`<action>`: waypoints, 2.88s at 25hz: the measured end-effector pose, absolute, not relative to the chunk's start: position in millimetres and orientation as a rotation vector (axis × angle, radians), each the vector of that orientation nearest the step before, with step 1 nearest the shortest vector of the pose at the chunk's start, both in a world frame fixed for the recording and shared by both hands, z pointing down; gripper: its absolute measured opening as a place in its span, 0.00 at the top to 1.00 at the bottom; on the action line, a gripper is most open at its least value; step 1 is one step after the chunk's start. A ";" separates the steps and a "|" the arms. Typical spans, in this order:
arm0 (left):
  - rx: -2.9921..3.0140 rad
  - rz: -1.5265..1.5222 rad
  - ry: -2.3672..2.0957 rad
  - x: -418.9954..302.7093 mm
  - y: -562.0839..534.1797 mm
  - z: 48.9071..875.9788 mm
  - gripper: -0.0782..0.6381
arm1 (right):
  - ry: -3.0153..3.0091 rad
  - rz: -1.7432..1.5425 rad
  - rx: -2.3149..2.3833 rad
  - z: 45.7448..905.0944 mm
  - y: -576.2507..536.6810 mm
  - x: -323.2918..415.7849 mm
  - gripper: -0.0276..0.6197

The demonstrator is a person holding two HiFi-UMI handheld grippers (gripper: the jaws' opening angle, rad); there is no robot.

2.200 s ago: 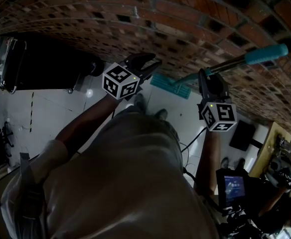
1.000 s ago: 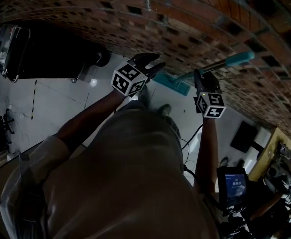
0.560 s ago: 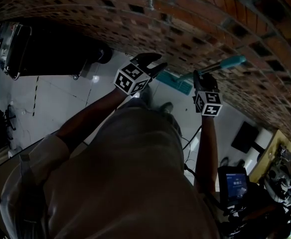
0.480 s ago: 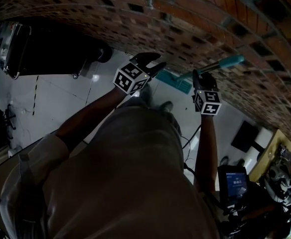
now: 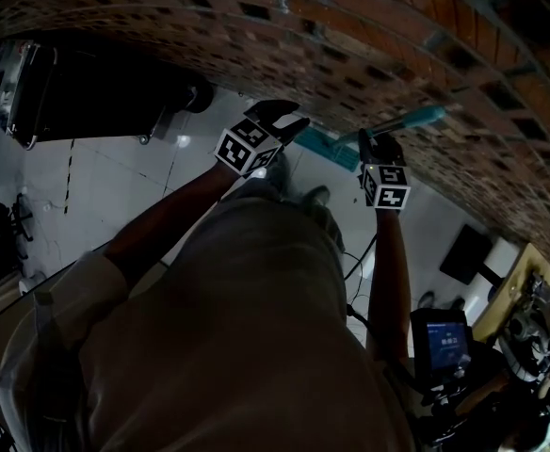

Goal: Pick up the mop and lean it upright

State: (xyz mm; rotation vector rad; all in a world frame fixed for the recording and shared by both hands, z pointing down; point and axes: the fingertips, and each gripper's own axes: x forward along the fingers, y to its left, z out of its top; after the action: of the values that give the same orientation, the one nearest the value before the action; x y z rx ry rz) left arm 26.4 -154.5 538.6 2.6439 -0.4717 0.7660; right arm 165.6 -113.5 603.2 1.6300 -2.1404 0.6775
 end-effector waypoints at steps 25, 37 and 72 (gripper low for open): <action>2.605 0.909 -0.457 -4.3 -157.8 586.8 0.66 | -2.045 0.788 1.577 692.3 -118.3 153.6 0.80; 2.579 0.974 -0.441 -10.3 -157.4 607.8 0.66 | -2.024 0.820 1.544 725.6 -117.7 150.7 0.80; 2.526 1.054 -0.445 -18.2 -163.6 640.4 0.66 | -1.977 0.847 1.479 792.2 -124.2 147.4 0.80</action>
State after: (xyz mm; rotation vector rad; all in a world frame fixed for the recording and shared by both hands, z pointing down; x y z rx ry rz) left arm -18.2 -163.6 640.4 2.5264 -0.4449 1.0535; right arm 147.4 -124.2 792.2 1.4793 -1.9769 0.8466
